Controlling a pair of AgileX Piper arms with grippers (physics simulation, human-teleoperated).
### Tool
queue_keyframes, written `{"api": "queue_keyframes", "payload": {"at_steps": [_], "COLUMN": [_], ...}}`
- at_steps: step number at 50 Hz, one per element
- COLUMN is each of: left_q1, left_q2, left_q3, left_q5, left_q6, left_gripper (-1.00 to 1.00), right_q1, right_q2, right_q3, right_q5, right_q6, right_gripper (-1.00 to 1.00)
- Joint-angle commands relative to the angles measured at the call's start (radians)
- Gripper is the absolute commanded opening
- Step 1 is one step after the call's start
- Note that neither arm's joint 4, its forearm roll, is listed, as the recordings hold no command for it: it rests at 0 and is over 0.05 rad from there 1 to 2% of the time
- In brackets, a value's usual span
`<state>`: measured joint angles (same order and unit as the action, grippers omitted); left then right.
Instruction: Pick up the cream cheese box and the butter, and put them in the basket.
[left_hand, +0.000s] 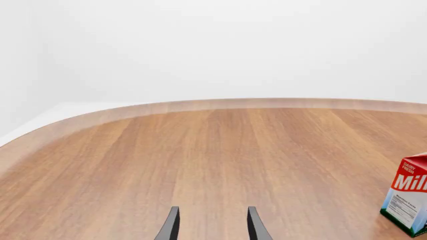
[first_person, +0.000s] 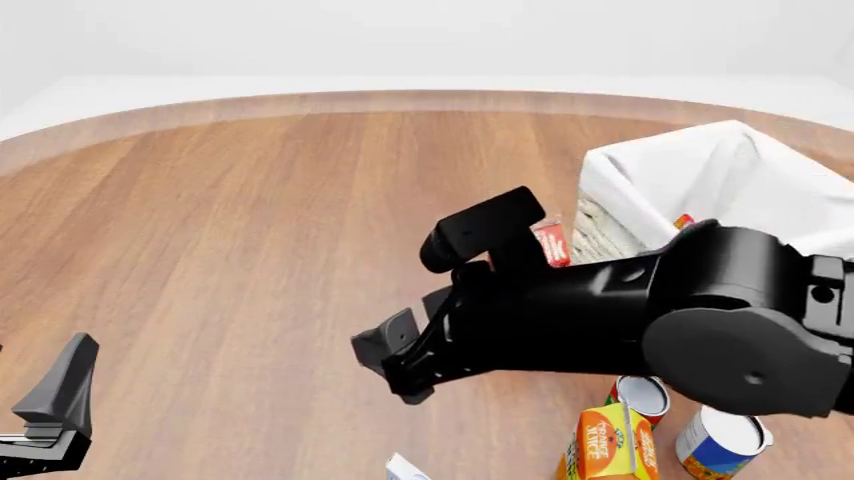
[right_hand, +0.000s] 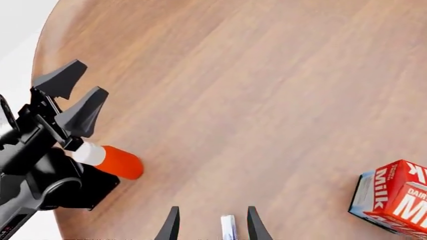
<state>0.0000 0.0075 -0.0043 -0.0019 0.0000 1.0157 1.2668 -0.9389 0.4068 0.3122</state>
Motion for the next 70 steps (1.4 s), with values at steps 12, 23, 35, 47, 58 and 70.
{"api": "queue_keyframes", "payload": {"at_steps": [12,23,35,47,58,70], "left_q1": [0.0,0.0,0.0,0.0,0.0,0.0], "left_q2": [0.0,0.0,0.0,0.0,0.0,0.0], "left_q3": [0.0,0.0,0.0,0.0,0.0,0.0], "left_q5": [0.0,0.0,0.0,0.0,0.0,0.0], "left_q6": [0.0,0.0,0.0,0.0,0.0,0.0], "left_gripper": [1.0,1.0,1.0,1.0,1.0,1.0], "right_q1": [0.013,0.005,0.001,0.003,0.005,-0.001], "right_q2": [0.018,0.024,0.03,0.045,0.047,0.051], "right_q3": [0.076,0.118,0.13,0.152,0.186,0.195], "right_q5": [-0.063,-0.093,-0.1,-0.13,-0.159,-0.153], "right_q6": [0.045,0.065,0.071,0.083,0.101,0.101], "right_gripper": [1.0,1.0,1.0,1.0,1.0,1.0]}}
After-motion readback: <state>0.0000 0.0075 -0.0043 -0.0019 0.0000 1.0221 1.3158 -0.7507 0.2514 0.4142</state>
